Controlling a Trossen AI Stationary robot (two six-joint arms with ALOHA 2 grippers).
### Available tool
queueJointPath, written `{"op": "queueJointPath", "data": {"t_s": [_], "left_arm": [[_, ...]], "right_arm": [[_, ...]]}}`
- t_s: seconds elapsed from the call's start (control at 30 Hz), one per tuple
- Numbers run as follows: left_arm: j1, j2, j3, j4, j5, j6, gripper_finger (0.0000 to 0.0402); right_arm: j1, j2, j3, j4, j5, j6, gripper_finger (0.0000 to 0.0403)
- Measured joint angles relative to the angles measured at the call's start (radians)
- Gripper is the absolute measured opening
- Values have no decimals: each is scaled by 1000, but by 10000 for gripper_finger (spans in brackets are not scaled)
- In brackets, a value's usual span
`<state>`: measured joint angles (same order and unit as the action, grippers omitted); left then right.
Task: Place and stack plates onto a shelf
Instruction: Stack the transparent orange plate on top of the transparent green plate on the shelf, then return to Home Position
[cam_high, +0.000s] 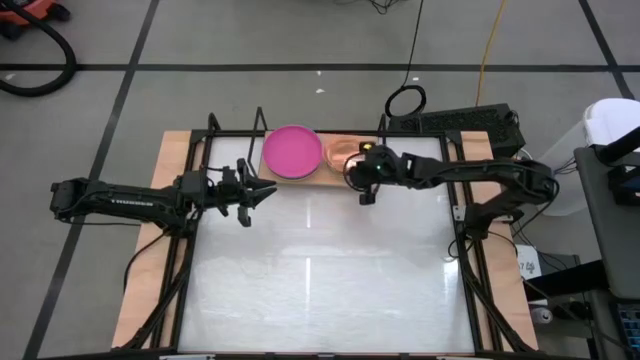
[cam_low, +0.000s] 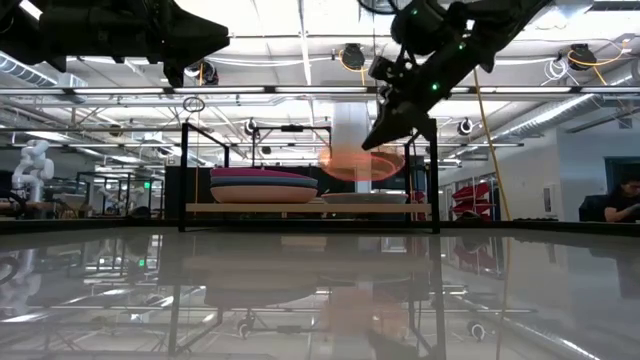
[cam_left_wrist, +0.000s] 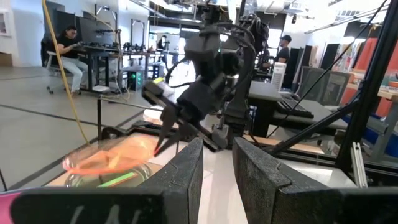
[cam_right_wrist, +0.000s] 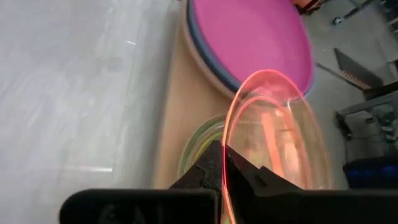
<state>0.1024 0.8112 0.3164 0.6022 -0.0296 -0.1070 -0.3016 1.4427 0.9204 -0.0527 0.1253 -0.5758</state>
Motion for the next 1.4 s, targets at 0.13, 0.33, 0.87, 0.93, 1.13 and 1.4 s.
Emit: {"op": "queueJointPath", "data": {"t_s": [0.13,0.33,0.87,0.93,1.13,1.4], "left_arm": [[0,0,0,0,0,0,92],[-7,0,0,-2,1,-3,92],[-7,0,0,-3,1,-7,92],[-7,0,0,-3,1,-11,92],[-7,0,0,4,1,-7,92],[-7,-181,0,-44,48,79,92]], "right_arm": [[-3,47,0,-7,1,0,0],[-17,93,0,-5,2,20,0],[-26,82,0,35,5,18,122],[-18,71,0,41,5,18,135],[24,-32,0,41,-4,31,149],[35,-351,-67,36,-130,108,99]]}}
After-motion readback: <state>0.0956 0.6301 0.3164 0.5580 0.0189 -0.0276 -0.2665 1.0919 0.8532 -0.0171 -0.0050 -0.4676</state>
